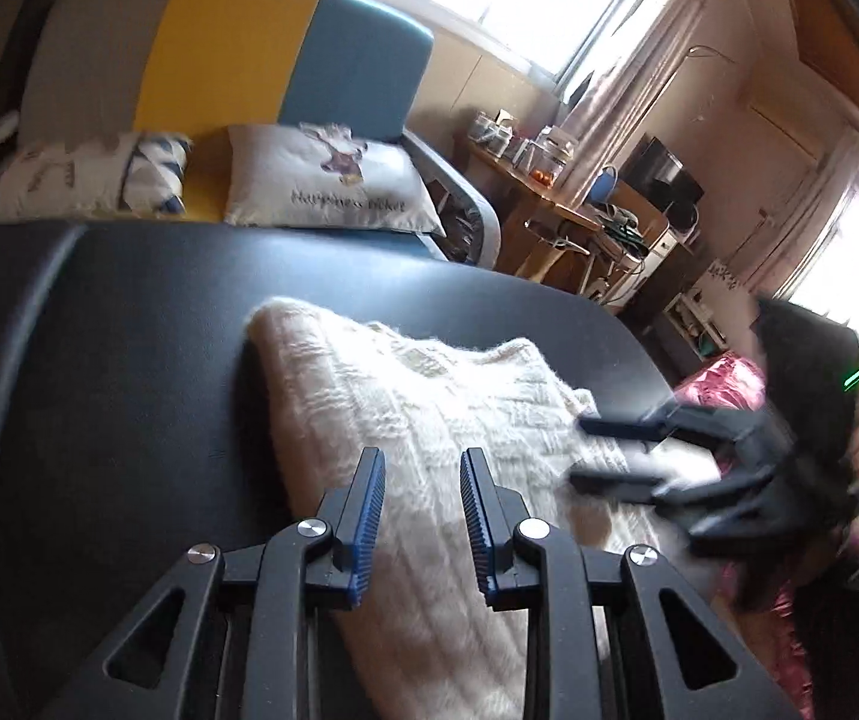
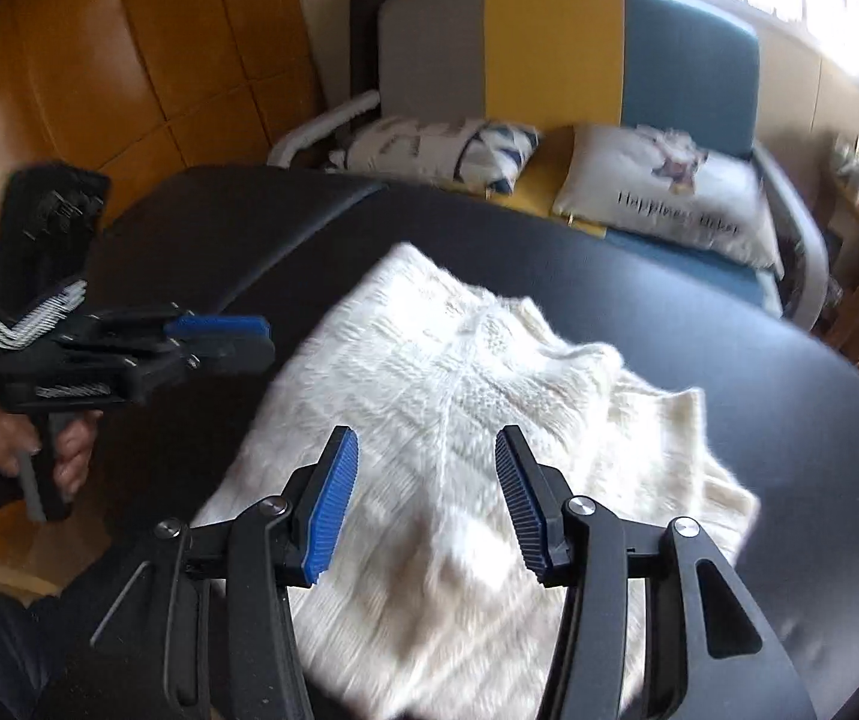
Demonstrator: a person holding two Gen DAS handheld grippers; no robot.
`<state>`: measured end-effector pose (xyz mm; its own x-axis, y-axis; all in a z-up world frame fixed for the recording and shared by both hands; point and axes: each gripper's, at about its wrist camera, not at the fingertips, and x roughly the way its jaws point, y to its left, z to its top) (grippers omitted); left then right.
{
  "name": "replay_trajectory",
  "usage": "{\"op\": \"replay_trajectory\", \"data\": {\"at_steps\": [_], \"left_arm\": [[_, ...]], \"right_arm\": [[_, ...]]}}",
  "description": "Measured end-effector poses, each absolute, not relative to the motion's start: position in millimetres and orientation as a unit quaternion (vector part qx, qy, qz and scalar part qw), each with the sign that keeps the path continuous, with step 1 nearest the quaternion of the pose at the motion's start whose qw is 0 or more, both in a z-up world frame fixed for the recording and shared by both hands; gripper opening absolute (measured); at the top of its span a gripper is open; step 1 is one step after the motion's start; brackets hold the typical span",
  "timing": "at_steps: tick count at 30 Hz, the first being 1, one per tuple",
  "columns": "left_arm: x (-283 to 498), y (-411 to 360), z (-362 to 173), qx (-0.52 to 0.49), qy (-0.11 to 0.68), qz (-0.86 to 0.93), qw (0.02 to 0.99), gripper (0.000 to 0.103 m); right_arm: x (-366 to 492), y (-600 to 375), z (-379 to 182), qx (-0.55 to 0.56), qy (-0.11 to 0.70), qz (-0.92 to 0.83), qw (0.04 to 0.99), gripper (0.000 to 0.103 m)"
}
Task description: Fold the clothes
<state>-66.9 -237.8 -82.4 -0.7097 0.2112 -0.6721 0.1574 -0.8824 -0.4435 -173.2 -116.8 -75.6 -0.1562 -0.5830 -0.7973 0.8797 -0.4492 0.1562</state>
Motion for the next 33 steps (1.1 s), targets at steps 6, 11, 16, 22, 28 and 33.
{"op": "replay_trajectory", "data": {"at_steps": [6, 11, 16, 22, 28, 33], "left_arm": [[-85.3, -237.2, -99.2, -0.417, -0.232, 0.879, 0.015, 0.026], [-83.2, -250.6, -75.5, -0.375, -0.237, 0.896, 0.026, 0.026], [-109.8, -258.4, -60.4, -0.37, -0.225, 0.901, 0.016, 0.027], [-151.5, -249.0, -104.5, -0.467, -0.188, 0.864, -0.021, 0.027], [-148.3, -251.6, -102.7, -0.441, -0.205, 0.874, 0.002, 0.027], [-166.5, -269.0, -104.7, -0.458, -0.207, 0.864, -0.024, 0.027]], "right_arm": [[-189.4, -92.7, -121.3, 0.455, 0.103, -0.741, 0.483, 0.05], [-189.7, -85.4, -99.0, 0.452, 0.11, -0.741, 0.485, 0.05], [-192.9, -103.1, -61.8, 0.401, 0.133, -0.758, 0.497, 0.051], [-219.0, -143.5, -109.6, 0.456, 0.193, -0.737, 0.46, 0.051], [-220.4, -123.9, -123.9, 0.451, 0.141, -0.747, 0.468, 0.051], [-214.2, -125.6, -108.2, 0.452, 0.147, -0.753, 0.454, 0.052]]}}
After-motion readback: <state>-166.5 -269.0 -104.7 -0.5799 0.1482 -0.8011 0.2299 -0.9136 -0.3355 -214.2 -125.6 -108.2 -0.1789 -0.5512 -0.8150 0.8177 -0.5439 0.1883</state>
